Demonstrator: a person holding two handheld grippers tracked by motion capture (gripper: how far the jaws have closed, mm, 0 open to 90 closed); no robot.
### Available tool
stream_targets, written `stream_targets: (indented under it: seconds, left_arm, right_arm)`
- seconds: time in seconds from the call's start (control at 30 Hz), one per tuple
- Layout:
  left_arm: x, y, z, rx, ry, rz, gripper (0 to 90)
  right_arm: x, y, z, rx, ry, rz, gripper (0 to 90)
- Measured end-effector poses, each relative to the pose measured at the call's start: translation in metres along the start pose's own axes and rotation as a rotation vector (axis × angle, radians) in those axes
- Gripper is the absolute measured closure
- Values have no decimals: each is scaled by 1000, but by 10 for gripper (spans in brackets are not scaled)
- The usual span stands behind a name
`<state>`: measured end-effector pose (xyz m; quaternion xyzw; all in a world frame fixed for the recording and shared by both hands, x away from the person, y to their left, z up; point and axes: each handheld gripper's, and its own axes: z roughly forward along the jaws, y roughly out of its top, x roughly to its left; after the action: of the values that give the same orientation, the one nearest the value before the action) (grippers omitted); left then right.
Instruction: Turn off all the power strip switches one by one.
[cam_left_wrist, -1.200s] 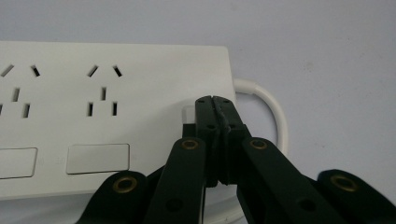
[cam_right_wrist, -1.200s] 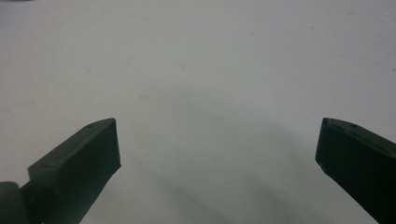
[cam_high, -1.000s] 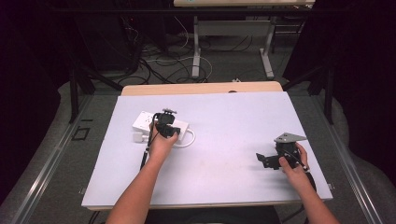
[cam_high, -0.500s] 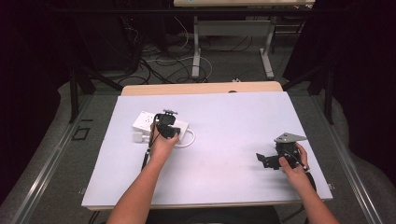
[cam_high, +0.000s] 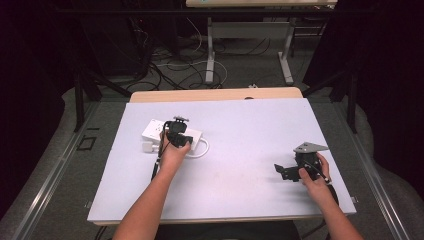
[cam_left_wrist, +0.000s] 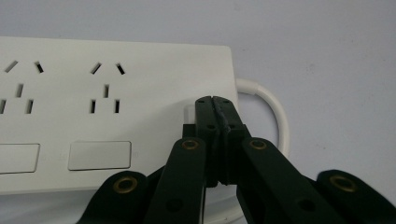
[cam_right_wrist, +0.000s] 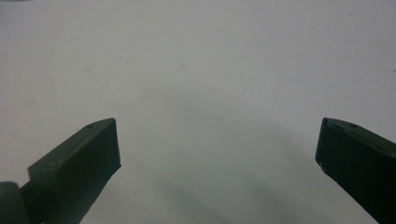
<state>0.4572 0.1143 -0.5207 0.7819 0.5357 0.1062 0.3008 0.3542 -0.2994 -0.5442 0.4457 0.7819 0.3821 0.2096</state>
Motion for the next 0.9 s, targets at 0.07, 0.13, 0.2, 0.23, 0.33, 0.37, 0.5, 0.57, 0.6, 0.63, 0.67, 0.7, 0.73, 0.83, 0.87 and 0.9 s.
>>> stream_targets:
  seconds: [0.07,0.13,0.2,0.23,0.33,0.37,0.5,0.57,0.6,0.63,0.67,0.7,0.73,0.83,0.87,0.9]
  left_arm:
    - [0,0,0,-1,-4,-8,900]
    - [0,1,-1,-3,-4,-6,900]
    - [0,2,-3,-7,-4,-4,900]
    - [0,3,-5,-9,-6,-5,900]
    - [1,5,-9,-22,-5,-12,900]
    - [2,6,-11,-27,-7,-15,900]
    - [7,8,-17,-35,-2,-16,900]
    - [9,9,-20,-36,0,-22,900]
    - [10,9,-21,-37,3,-24,900]
    - [12,10,-23,-40,9,-19,900]
    - [12,10,-24,-43,9,-23,900]
    - [14,11,-25,-42,8,-26,900]
    - [15,11,-26,-44,11,-23,900]
    - [17,12,-28,-43,15,-32,900]
    - [17,12,-28,-48,20,-47,900]
    - [19,12,-29,-43,23,-29,900]
  right_arm:
    - [0,0,0,1,0,1,0]
    - [0,0,0,0,0,2,0]
    - [0,0,0,-2,-3,0,0]
    - [0,0,0,-3,-2,-2,0]
    - [0,0,0,-4,-3,-5,0]
    - [0,0,0,-3,-4,-4,0]
    - [0,0,-1,-2,-9,-4,0]
    - [0,0,0,-4,-5,-3,0]
    - [0,0,0,-3,-3,-1,0]
    - [0,0,0,-4,-4,-3,0]
    - [0,0,0,-3,-3,1,0]
    - [0,0,0,-3,-3,-1,0]
    - [0,0,0,-5,-4,-4,0]
    - [0,0,0,-3,-3,2,0]
    - [0,0,0,-3,-3,1,0]
    - [0,0,0,-5,-6,-4,0]
